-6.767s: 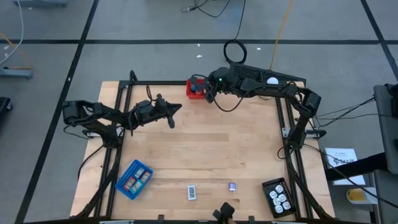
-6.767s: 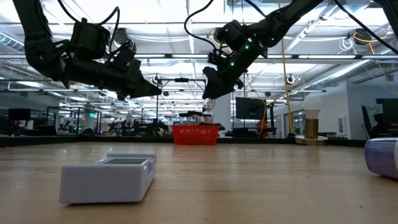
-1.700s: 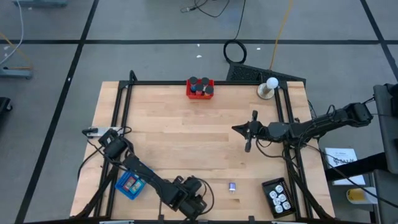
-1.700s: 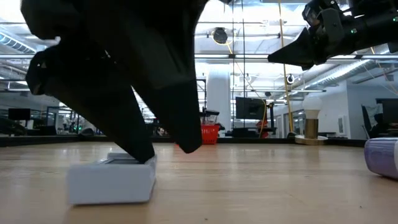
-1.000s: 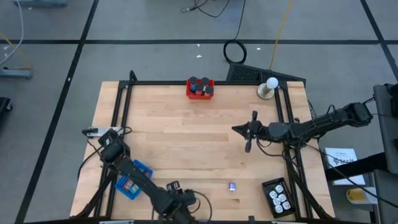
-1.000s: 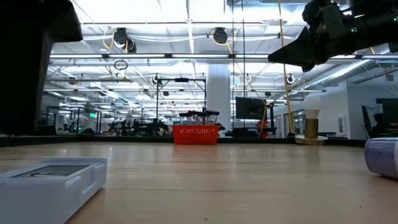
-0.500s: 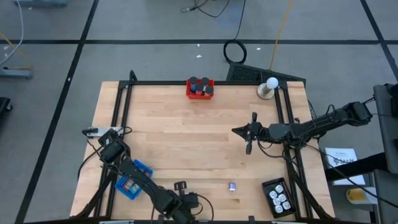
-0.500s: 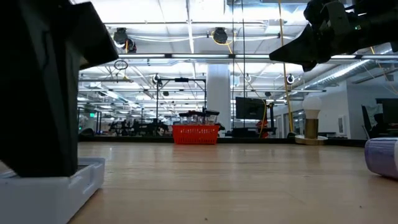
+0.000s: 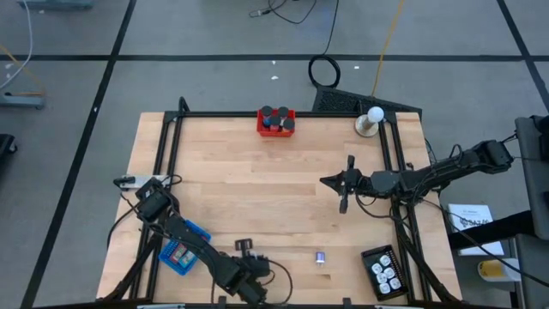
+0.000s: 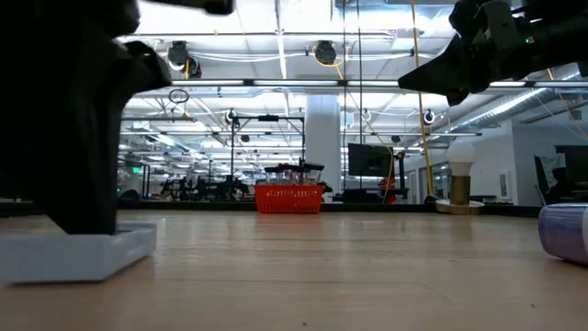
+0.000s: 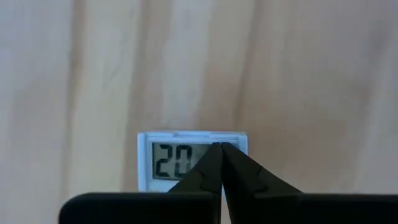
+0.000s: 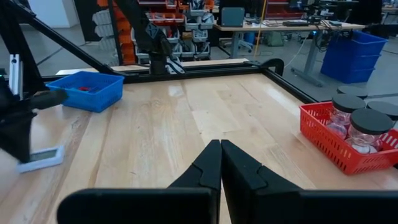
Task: Pick & Place Office items
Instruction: Put the white digital timer into the blue bin
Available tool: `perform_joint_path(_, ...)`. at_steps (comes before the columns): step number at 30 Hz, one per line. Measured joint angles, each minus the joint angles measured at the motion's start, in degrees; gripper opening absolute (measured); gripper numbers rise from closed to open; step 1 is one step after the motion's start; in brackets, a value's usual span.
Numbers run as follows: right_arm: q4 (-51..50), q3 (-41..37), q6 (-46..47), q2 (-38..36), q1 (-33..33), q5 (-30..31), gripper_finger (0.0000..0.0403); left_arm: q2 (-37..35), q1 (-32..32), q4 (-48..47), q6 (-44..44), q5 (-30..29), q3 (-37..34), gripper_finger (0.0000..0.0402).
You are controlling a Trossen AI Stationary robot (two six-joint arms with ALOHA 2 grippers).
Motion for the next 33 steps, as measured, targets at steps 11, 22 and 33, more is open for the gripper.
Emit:
perform_joint_path(11,0.0,0.0,0.0,0.0,0.0,0.0,0.0,-6.9,0.0,-6.6,-19.8,3.7,-0.2,0.0005)
perform_joint_path(22,0.0,0.0,0.0,0.0,1.0,0.0,0.0,-6.0,0.6,-7.4,-45.3,7.1,-0.3,0.0155)
perform_joint_path(33,0.0,0.0,0.0,0.0,1.0,0.0,0.0,-6.1,2.3,-10.4,-52.5,3.4,-4.4,0.0316)
